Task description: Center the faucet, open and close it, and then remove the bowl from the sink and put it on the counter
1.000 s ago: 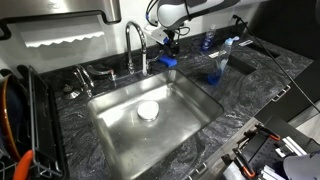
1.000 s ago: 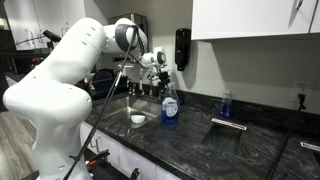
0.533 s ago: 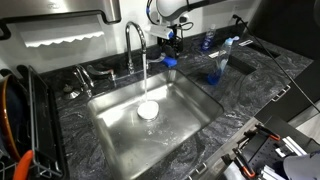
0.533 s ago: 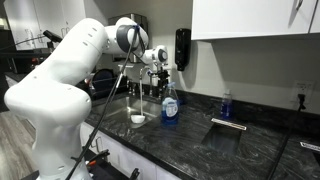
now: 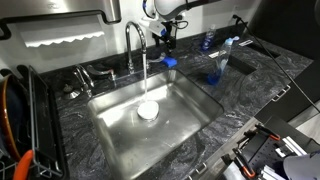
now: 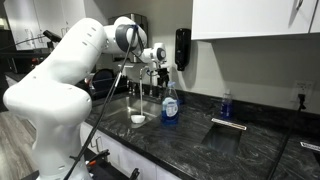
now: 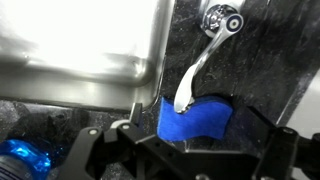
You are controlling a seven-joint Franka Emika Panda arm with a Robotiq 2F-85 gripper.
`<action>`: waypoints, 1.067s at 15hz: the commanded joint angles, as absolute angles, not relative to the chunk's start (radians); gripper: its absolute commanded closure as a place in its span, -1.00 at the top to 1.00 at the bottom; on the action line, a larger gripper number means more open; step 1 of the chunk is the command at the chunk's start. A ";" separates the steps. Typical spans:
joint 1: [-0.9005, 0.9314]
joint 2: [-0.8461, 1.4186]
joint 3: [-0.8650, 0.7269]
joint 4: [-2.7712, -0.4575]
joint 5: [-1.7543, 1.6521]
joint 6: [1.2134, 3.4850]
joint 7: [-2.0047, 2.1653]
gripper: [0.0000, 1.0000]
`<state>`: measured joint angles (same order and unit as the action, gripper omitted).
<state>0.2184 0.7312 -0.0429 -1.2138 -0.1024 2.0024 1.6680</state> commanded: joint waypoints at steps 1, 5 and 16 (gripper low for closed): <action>0.233 0.696 -0.055 -1.248 -0.107 2.044 1.698 1.00; 0.222 0.684 -0.043 -1.250 -0.092 2.031 1.675 1.00; 0.187 0.667 -0.012 -1.259 -0.049 1.919 1.575 1.00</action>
<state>0.2164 0.6866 -0.0421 -1.2326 -0.0955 2.0007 1.6560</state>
